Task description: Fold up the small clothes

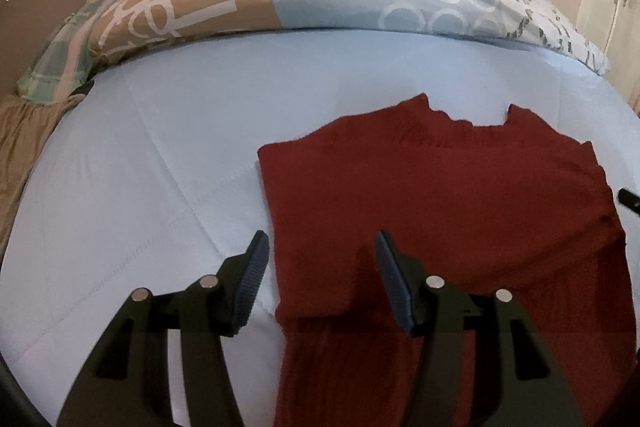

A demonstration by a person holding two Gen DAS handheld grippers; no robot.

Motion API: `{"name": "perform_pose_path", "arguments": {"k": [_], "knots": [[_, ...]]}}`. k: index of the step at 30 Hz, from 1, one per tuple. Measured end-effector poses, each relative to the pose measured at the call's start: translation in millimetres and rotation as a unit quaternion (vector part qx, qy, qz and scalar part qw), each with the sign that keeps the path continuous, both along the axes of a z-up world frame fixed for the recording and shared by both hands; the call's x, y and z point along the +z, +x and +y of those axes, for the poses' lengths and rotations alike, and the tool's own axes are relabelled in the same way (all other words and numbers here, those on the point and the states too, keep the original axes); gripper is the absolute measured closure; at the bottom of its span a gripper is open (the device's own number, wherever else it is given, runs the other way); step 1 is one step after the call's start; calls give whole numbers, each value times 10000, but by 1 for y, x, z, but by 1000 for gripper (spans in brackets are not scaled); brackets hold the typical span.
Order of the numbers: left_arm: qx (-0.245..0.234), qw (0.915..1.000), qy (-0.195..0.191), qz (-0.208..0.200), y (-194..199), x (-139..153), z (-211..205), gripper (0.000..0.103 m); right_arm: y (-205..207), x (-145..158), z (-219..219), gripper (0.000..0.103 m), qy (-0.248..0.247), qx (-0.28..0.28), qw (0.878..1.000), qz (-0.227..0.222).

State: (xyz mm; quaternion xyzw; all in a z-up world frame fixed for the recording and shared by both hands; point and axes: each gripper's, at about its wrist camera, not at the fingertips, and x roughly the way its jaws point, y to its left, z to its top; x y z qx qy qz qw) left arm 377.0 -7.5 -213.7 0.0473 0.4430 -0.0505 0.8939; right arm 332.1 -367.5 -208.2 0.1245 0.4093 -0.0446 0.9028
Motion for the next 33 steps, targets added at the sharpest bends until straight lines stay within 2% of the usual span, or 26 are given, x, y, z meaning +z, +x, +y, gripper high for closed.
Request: {"name": "perform_pose_path", "arguments": {"k": [1, 2, 3, 8, 10, 13, 14, 15, 19, 24, 25, 26, 27, 29, 33], "knots": [[-18, 10000, -21, -8, 0, 1, -1, 47, -2, 6, 0, 80, 19, -15, 9999, -102], [-28, 10000, -24, -27, 1, 3, -3, 47, -2, 11, 2, 66, 19, -8, 9998, -190], [-52, 10000, -22, -48, 1, 4, -6, 47, 1, 14, 8, 60, -43, 44, 9997, -233], [-189, 9998, -46, 1, 3, 4, -23, 47, 28, 5, 41, 60, -325, 553, 9979, 48], [-239, 9997, -8, 54, 5, 3, -30, 47, 40, -6, 48, 60, -284, 651, 9971, 291], [-340, 9993, 41, 114, 8, 1, -41, 41, 50, -21, 53, 60, -336, 807, 9947, 547], [-366, 9992, 71, 106, 8, 1, -45, 34, 51, -25, 54, 61, -367, 820, 9941, 610], [-381, 9992, 70, 112, 8, 0, -47, 33, 53, -29, 50, 63, -409, 787, 9936, 697], [-435, 9988, 85, 197, 10, -8, -53, 33, 59, -44, 28, 73, -186, 734, 9934, 861], [-517, 9980, 209, 293, 10, -18, -58, 33, 58, -42, 20, 76, -27, 763, 9938, 814], [-518, 9979, 254, 292, 9, -21, -59, 33, 53, -37, 24, 75, -57, 777, 9944, 719], [-522, 9978, 286, 287, 9, -23, -60, 33, 48, -32, 28, 69, -101, 821, 9946, 619], [-528, 9975, 356, 299, 9, -28, -62, 33, 40, -27, 39, 58, -208, 948, 9942, 455], [-516, 9973, 429, 307, 9, -35, -63, 32, 29, -23, 57, 48, -481, 1138, 9919, 279], [-550, 9970, 509, 203, 4, -38, -58, 31, 26, -41, 74, 49, -797, 1332, 9865, 522]]}}
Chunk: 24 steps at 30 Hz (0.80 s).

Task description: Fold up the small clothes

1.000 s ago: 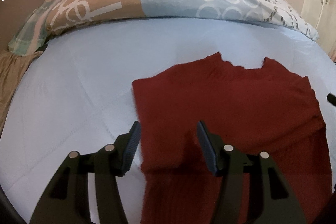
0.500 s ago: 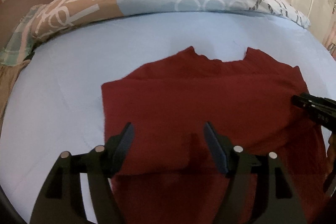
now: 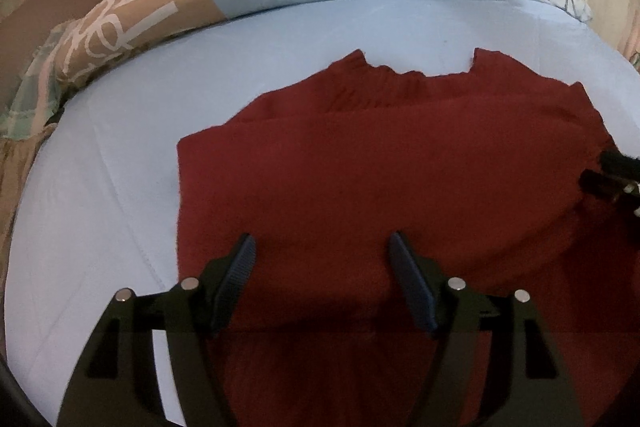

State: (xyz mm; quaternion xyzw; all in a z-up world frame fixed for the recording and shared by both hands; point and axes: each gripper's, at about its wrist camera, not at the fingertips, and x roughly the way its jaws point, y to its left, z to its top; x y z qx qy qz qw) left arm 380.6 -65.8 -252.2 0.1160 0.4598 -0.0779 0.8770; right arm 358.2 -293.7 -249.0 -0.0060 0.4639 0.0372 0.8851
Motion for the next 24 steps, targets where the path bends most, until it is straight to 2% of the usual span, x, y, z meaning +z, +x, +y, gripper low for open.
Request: {"name": "perform_pose_path", "arguments": {"k": [4, 9, 13, 14, 15, 17, 20, 24], "knots": [[-5, 10000, -64, -31, -3, -1, 9, 29, -2, -4, -17, 49, 146, -122, 9998, 29], [-20, 9998, -167, -78, -7, -2, 14, 29, -11, -10, -25, 48, 183, 103, 9998, -24], [44, 9999, -107, -75, -11, 8, 9, 30, -20, 7, -24, 46, 351, 176, 9991, -184], [58, 9998, -132, -97, -15, 13, 9, 28, -26, 13, -24, 37, 411, 165, 9986, -297], [92, 9998, -123, -112, -18, 15, 10, 21, -34, 18, -24, 29, 477, 117, 9979, -422], [250, 9996, -26, -160, -27, 19, 11, 15, -44, 22, -21, 28, 540, 131, 9976, -421], [309, 9989, -339, 5, -46, 22, 17, 15, -60, 27, -11, 29, 493, 164, 9975, -478], [488, 9981, -378, 36, -70, 26, 21, 13, -80, 34, -1, 29, 458, 185, 9977, -461]]}}
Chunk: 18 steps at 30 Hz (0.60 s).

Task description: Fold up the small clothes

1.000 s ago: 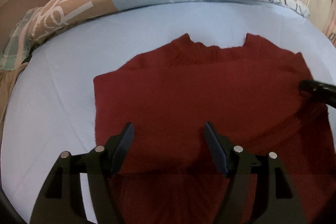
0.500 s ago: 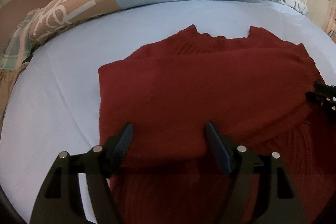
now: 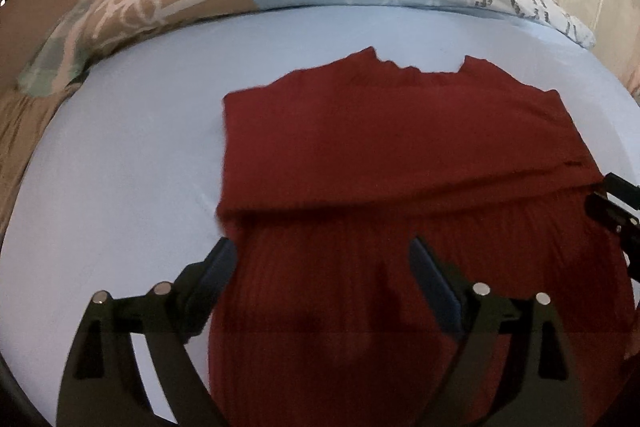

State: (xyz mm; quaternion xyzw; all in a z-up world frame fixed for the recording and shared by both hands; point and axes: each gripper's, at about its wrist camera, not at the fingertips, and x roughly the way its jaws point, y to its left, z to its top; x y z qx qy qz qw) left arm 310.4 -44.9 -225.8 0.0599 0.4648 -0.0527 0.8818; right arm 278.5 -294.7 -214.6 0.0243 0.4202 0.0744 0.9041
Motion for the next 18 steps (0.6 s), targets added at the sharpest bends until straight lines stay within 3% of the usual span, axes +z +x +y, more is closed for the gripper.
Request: {"name": "perform_pose_path", "arguments": {"k": [9, 18], "knots": [[218, 9983, -506, 166, -63, 17, 24, 13, -57, 20, 9, 28, 166, -171, 9997, 93], [-19, 9999, -130, -29, -154, 36, 21, 12, -137, 30, 18, 28, -104, -46, 9999, 71]]}}
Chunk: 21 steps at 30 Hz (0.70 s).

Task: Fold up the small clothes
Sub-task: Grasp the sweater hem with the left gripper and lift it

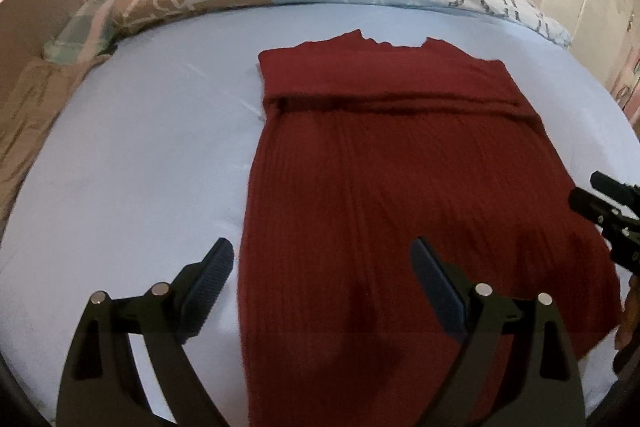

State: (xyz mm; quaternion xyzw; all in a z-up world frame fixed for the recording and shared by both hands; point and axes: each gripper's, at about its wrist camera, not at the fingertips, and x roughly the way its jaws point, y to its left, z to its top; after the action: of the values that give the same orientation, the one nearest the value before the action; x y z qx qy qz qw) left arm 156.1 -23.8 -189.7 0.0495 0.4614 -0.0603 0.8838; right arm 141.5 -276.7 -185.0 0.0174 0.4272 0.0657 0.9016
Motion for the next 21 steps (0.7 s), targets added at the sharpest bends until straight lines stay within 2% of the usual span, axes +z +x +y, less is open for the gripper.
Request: {"name": "perform_pose_path", "arguments": {"k": [3, 6, 10, 17, 21], "knots": [[25, 10000, 52, 13, -23, 2, -1, 8, -24, 4, -3, 28, 25, -122, 9999, -15], [92, 9997, -171, 177, -42, -1, 6, 8, -51, 4, -4, 26, -47, -251, 9997, -41], [185, 9993, -256, 217, -66, -9, 20, 8, -83, -2, -6, 25, -115, -255, 9996, -14], [-5, 9994, -244, 238, -99, -21, 26, 8, -106, -20, -12, 26, -27, -395, 9990, 206], [111, 9992, -239, 294, -106, -32, 31, 8, -112, -23, -13, 26, 53, -484, 9984, 281]]}}
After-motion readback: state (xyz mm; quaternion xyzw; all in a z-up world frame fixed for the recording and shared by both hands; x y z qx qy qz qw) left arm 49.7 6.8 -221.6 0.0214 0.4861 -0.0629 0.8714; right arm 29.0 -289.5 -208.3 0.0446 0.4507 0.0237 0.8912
